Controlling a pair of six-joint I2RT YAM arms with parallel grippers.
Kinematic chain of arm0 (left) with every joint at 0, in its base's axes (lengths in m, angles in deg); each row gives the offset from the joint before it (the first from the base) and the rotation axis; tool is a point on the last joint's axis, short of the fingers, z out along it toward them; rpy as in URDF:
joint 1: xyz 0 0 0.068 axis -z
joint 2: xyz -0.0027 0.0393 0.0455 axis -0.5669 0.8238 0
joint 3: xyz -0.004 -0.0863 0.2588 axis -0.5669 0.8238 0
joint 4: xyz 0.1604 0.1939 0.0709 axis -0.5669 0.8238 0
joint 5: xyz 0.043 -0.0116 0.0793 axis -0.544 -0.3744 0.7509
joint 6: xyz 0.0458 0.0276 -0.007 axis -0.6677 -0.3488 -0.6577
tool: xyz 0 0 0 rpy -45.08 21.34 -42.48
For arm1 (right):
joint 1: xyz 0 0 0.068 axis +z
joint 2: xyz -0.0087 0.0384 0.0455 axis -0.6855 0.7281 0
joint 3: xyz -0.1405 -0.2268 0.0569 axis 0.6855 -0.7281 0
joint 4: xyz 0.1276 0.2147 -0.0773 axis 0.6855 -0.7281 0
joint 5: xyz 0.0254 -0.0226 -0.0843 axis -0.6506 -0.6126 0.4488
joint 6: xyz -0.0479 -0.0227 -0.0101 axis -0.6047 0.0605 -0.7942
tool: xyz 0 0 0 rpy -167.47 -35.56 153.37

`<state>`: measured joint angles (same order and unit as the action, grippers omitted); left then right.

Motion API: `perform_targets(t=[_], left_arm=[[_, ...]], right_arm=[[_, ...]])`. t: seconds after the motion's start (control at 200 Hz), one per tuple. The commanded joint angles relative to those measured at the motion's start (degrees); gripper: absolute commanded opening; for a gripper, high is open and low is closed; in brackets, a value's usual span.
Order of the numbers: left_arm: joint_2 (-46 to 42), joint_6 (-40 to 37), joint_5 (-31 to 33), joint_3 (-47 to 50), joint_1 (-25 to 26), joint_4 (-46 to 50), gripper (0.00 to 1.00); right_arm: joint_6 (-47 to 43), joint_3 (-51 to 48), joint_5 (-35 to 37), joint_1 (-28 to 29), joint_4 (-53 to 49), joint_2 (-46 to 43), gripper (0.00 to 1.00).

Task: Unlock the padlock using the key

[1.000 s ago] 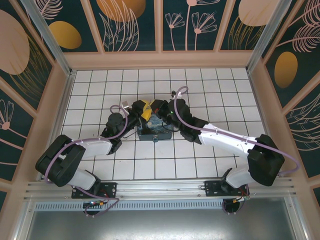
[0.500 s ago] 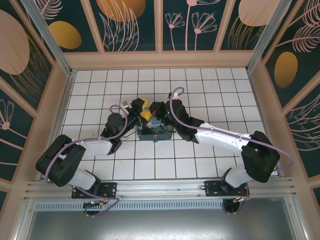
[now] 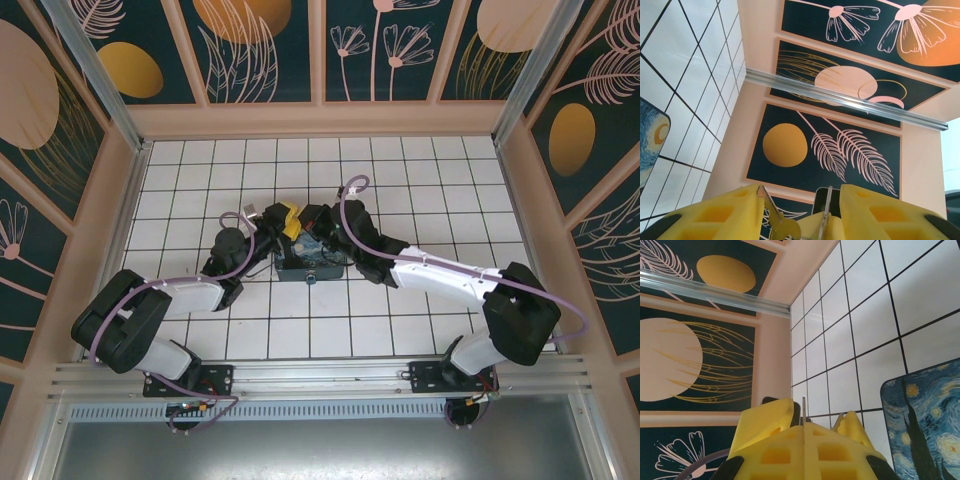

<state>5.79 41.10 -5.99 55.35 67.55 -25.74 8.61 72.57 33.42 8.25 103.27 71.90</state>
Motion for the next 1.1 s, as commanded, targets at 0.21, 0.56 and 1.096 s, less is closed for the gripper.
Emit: perform_targets(t=[0.21, 0.56, 1.096], left_arm=[[-0.3, -0.9, 1.1, 0.3, 0.4, -2.2, 0.35], [-0.2, -1.2, 1.3, 0.1, 0.4, -1.8, 0.43], [0.2, -1.7, 1.2, 0.0, 0.4, -2.1, 0.23]], right_arm=[[0.4, -1.0, 1.0, 0.3, 2.1, -2.3, 0.0], [0.6, -1.8, 1.1, 0.2, 2.2, -2.9, 0.0], [0.8, -2.6, 1.4, 0.2, 2.1, -3.2, 0.0]])
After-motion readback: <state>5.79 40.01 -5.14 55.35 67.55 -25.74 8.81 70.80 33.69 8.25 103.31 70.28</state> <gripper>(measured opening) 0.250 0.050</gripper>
